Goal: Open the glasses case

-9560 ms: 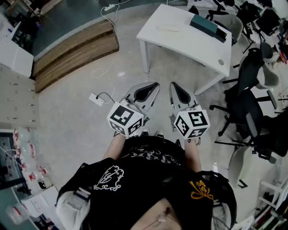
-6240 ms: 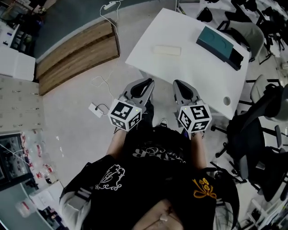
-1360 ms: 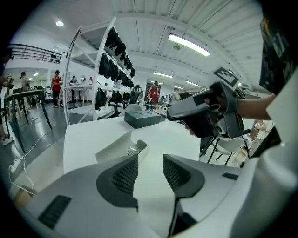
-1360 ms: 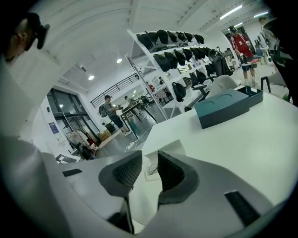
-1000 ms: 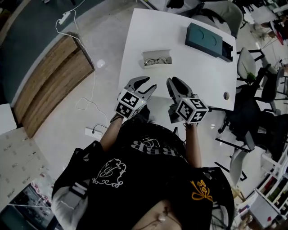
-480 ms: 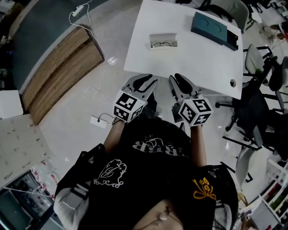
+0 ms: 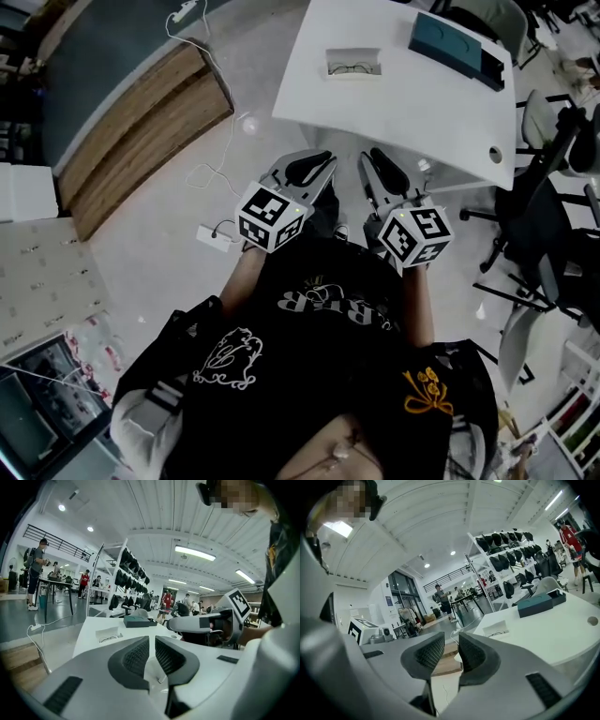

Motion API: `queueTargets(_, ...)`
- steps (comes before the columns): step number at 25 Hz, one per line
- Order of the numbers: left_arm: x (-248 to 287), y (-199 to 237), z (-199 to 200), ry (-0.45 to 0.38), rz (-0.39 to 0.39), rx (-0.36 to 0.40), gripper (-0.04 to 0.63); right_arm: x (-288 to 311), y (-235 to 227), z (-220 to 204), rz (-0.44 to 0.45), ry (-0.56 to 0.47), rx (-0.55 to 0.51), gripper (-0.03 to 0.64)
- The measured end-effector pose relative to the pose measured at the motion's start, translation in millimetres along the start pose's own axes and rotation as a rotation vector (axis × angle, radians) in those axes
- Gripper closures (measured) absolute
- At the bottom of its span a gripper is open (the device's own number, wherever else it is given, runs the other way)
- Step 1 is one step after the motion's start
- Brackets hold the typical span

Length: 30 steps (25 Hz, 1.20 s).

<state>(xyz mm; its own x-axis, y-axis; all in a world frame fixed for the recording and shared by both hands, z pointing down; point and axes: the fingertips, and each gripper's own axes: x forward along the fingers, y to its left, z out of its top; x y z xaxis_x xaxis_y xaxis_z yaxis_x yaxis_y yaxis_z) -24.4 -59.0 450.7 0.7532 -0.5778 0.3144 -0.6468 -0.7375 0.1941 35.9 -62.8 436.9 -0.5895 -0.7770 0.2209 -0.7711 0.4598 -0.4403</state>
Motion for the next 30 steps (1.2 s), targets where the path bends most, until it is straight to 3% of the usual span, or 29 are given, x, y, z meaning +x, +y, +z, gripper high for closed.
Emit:
queueTargets(12,-27.3,-41.9,8.8,-0.057,-0.02,0.042,0.546,-46.7,27.5,8.7,0.019,-0.113,-0.011,0.601)
queueTargets(20,-41.2,-52.8,11.9,-0.086,-0.017,0.051,0.546,-52.1,45.6,11.3,0.059,-0.098,-0.021,0.603)
queueTargets(30,-53.2,-61.9,8.1,-0.097,-0.011,0.052,0.546,-54.6,55.7,3.2,0.046,-0.064,-0.098,0.603)
